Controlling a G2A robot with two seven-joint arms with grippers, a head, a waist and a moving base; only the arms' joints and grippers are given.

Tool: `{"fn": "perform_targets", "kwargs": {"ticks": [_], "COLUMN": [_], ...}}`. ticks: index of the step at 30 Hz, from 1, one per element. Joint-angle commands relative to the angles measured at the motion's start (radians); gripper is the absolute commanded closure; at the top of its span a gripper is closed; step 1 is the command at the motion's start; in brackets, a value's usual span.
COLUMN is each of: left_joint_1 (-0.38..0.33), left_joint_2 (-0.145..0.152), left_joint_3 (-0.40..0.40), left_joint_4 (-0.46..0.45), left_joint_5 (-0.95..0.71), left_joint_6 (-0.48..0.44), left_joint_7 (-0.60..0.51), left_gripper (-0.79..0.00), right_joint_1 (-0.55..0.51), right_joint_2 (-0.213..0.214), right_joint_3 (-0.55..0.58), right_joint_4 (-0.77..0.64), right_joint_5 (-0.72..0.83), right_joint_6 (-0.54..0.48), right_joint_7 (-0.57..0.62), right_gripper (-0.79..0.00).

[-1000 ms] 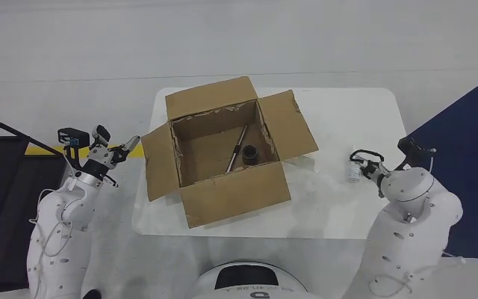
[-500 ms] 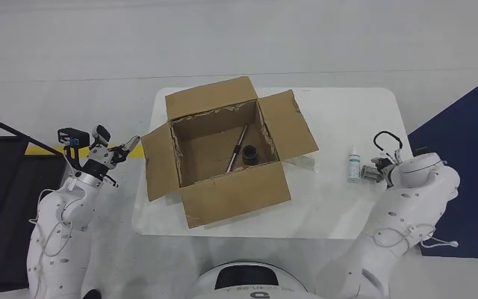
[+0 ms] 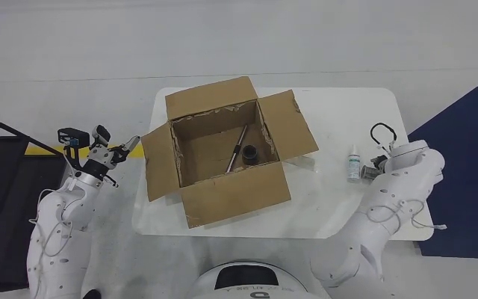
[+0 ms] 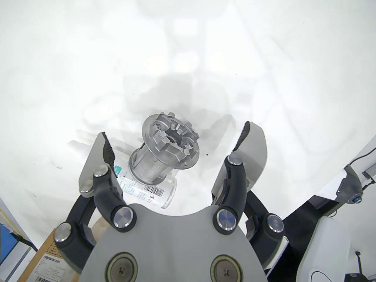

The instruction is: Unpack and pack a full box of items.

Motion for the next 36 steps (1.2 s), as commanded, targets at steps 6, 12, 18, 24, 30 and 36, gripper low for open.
{"fn": "perform_targets", "kwargs": {"ticks": [6,12,18,24,30,36], "left_joint_1": [0.000,0.000,0.000,0.000,0.000,0.000], "left_joint_2": [0.000,0.000,0.000,0.000,0.000,0.000], "left_joint_3": [0.000,0.000,0.000,0.000,0.000,0.000], "left_joint_4": [0.000,0.000,0.000,0.000,0.000,0.000], "left_joint_5": [0.000,0.000,0.000,0.000,0.000,0.000], "left_joint_6": [0.000,0.000,0.000,0.000,0.000,0.000], "left_joint_7": [0.000,0.000,0.000,0.000,0.000,0.000], "left_gripper": [-0.785,-0.785,-0.785,-0.785,-0.785,-0.785], "right_joint_1": [0.046,0.079,0.101,0.073,-0.001,-0.069], "right_joint_2": [-0.009,-0.007,-0.004,-0.012,-0.040,-0.058], "right_joint_3": [0.029,0.074,0.107,0.127,0.159,0.133], "right_joint_4": [0.059,0.092,0.095,-0.071,-0.313,-0.387], "right_joint_5": [-0.073,-0.121,-0.144,-0.015,0.327,0.630], "right_joint_6": [0.008,0.026,0.024,-0.063,-0.176,-0.250], "right_joint_7": [-0.008,-0.025,-0.024,0.063,0.176,0.245], "right_gripper": [-0.440,-0.332,0.000,0.000,0.000,0.000]}}
